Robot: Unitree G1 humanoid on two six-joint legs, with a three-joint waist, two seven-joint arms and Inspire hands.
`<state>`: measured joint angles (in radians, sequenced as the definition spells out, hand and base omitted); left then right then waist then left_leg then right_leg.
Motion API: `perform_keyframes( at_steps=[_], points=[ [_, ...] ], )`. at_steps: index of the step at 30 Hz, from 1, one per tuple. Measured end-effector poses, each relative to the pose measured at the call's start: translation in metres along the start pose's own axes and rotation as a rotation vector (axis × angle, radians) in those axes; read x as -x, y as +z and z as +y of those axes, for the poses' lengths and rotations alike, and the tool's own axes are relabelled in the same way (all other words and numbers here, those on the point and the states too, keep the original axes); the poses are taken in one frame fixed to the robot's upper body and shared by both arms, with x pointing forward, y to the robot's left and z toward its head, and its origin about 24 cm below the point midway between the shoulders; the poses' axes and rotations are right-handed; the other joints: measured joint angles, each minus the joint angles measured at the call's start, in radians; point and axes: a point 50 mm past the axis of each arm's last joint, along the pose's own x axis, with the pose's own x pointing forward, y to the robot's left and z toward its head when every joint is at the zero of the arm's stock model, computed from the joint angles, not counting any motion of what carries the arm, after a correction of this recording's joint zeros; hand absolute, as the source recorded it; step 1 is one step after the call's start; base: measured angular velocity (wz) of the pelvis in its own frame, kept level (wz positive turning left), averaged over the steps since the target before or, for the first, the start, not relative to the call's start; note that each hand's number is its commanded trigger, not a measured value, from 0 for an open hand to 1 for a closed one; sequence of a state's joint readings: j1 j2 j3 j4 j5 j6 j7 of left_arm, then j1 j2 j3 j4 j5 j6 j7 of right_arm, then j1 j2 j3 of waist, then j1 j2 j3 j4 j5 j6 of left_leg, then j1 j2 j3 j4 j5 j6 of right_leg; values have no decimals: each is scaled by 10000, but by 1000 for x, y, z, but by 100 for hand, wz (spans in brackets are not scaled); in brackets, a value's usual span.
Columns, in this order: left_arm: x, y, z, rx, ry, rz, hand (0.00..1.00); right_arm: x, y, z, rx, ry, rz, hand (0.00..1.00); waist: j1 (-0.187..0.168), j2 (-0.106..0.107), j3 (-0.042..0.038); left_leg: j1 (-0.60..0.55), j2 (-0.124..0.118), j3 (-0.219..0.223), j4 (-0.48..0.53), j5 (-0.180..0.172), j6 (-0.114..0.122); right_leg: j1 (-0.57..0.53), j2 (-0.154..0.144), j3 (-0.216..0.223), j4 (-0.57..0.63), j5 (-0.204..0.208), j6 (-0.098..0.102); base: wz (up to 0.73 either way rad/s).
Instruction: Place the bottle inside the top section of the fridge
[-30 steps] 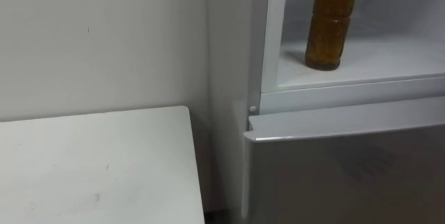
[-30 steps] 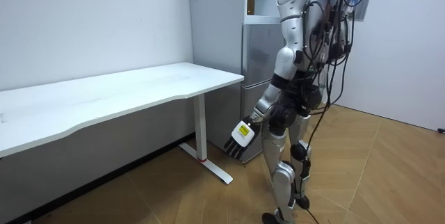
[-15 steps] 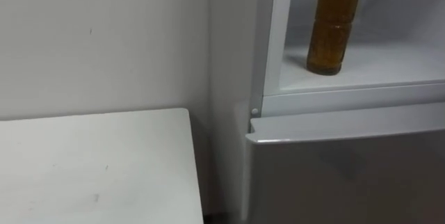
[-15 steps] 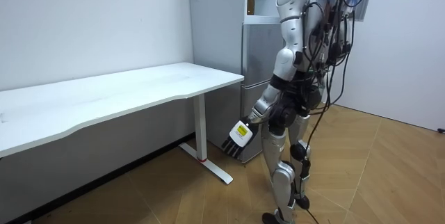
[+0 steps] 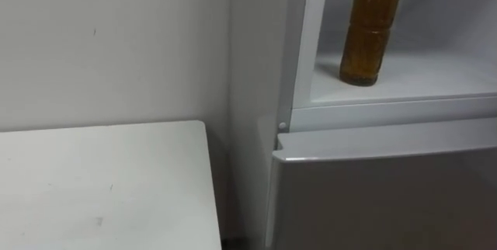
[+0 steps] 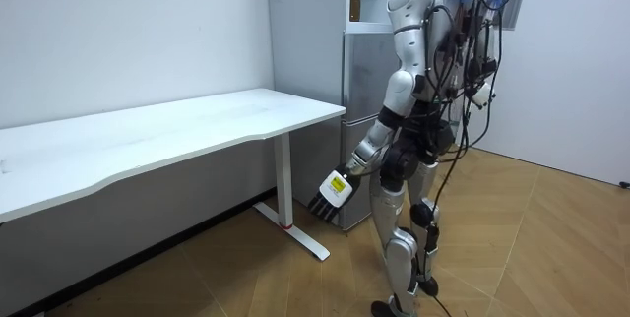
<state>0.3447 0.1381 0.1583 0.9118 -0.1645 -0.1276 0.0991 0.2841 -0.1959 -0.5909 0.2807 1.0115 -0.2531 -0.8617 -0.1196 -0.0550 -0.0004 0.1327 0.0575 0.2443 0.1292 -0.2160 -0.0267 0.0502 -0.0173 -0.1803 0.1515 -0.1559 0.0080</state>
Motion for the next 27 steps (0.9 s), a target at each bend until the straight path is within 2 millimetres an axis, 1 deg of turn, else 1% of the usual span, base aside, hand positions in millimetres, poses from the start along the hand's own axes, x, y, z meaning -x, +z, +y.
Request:
perform_keyframes(
  at_steps=[3,4,6,7,10,12,16,19,22,27],
  points=[
    [1,1,1,-39,-8,-33,0,7,19,12,-845,131,-395,0,-176,-36,15,-14,-1,0,10,0,0,-37,-1,-40,15,-33,2,-1],
    [2,2,1,-182,-30,-125,0,10,28,16,-1269,197,-602,0,-185,-61,0,-15,-2,1,14,0,0,-88,-3,-31,18,-49,0,-4],
    [1,6,1,-278,-60,-307,0,12,38,21,-1578,261,-900,0,-197,-111,12,-52,-1,3,15,0,0,-156,1,-31,35,-45,-9,0],
    [1,6,1,-284,-54,-309,0,13,42,27,-1620,372,-1078,0,-239,-142,3,-55,-2,4,14,0,0,-153,-1,-42,50,-44,-10,0],
    [1,6,3,-287,3,-294,0,15,56,34,-1877,492,-1598,0,-314,-206,-14,-100,-3,2,3,0,0,-152,-7,-100,21,-46,-7,4],
    [1,5,4,-311,67,-237,0,18,65,38,-2166,547,-1966,0,-396,-214,-17,-167,-3,-6,3,0,-1,-178,-9,-140,10,-47,-5,6],
    [1,3,5,-327,156,-55,0,25,86,49,-2659,790,-3105,0,-406,-207,-19,-171,0,-10,3,1,-1,-189,-1,-115,9,-46,-6,-1],
    [1,3,8,-280,278,-20,0,35,97,54,-2788,1213,-3701,0,-404,-194,-28,-167,1,-9,4,1,-2,-157,1,-116,23,-46,-6,0],
    [1,2,8,-325,285,45,0,44,104,58,-3066,1538,-3932,0,-400,-190,-28,-191,-1,6,3,1,-2,-190,-7,-113,65,-46,-7,0],
    [2,-5,9,-372,318,339,0,50,107,60,-3229,1504,-3909,0,-373,-119,-22,-184,-13,9,-8,1,-1,-338,-27,-108,186,-85,-10,0]
  ],
)
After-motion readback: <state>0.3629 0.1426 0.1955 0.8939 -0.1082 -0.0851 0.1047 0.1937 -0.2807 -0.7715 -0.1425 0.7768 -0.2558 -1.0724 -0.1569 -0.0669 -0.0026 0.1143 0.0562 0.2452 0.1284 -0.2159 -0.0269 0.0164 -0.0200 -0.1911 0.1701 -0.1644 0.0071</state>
